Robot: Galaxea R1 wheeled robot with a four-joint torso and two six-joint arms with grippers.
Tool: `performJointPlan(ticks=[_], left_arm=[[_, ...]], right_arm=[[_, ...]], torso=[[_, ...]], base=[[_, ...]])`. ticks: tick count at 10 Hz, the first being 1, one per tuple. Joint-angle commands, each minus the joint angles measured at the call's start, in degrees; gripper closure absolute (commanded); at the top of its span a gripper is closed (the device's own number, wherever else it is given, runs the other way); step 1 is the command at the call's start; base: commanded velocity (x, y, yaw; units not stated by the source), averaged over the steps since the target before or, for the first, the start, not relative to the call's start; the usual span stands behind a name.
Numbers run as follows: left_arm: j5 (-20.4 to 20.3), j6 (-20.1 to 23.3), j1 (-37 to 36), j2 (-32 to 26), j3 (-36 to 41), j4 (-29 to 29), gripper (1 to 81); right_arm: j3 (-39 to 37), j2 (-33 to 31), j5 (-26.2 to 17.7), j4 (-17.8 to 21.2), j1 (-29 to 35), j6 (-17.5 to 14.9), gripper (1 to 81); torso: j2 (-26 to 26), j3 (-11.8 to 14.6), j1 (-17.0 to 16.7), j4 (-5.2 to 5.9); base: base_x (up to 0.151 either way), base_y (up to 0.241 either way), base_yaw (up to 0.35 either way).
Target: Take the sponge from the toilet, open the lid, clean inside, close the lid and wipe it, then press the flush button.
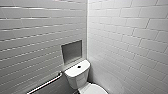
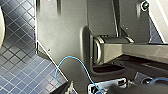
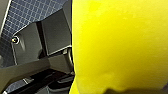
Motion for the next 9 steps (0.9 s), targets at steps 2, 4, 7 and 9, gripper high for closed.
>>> performJointPlan(ticks=[2,4,7,9], left_arm=[[3.59,0.23,-3.80,-6.58,11.10,-0.76,1.0],[3.68,-0.12,-4.76,-11.06,17.59,-0.76,1.0],[3.59,-0.30,-5.73,-13.97,21.91,-0.76,1.0],[3.68,-0.38,-8.10,-18.00,28.21,-0.85,1.0]], right_arm=[[5.44,-3.01,-8.36,-2.73,2.26,-0.04,81.1],[18.65,-9.84,-7.14,-2.91,2.26,-0.13,81.1],[33.12,-17.16,-5.28,-2.82,2.35,-0.04,81.1],[38.22,-20.06,-5.46,-2.91,2.52,-0.22,81.1]], torso=[[0.00,0.00,0.00,0.00],[0.00,0.00,0.00,0.00],[0.00,0.00,0.00,0.00],[0.02,0.00,0.00,0.00]], base=[[0.000,0.000,0.000],[0.000,0.000,0.000],[0.000,0.000,0.000],[0.000,0.000,0.000]])
